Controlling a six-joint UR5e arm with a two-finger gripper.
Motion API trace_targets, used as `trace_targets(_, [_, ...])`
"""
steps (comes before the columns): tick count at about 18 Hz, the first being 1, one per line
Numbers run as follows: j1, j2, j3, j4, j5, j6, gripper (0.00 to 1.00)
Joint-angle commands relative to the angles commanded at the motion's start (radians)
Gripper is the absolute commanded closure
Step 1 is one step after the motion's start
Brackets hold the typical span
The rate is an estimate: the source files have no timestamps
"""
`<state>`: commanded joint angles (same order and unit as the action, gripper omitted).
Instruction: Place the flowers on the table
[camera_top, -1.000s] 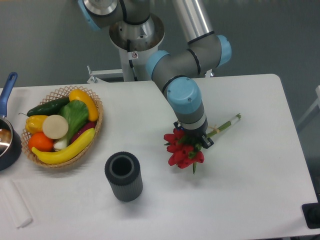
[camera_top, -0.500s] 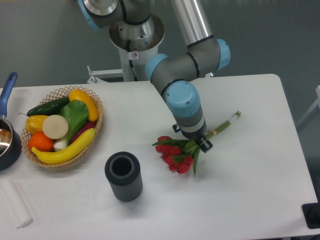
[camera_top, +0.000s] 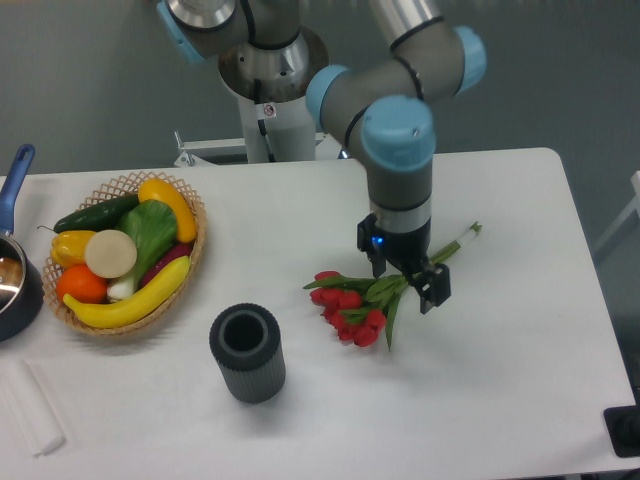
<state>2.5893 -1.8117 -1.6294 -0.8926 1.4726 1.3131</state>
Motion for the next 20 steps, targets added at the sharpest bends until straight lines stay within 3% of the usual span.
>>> trace_targets(3, [0.021, 0.005, 0.087, -0.102, -0.017, 0.006, 0.0])
trace_targets(6, [0.052, 0.005, 0.167, -0.26, -0.048, 0.032, 0.0])
trace_targets(8, [0.081, 0.008, 0.209, -0.362, -0.051, 0.107, 0.0])
trace_targets(10, [0.123, 0.031, 0.21, -0.425, -0.052, 0.237, 0.0])
trace_targets(13, [0.207, 0.057, 0.194, -0.495, -0.087, 0.459, 0.0])
trace_targets(16, [0.259, 0.072, 0.186, -0.528, -0.091, 0.65, 0.0])
trace_targets(20, [0.279, 0.084, 0.171, -0.532, -0.092, 0.707, 0.0])
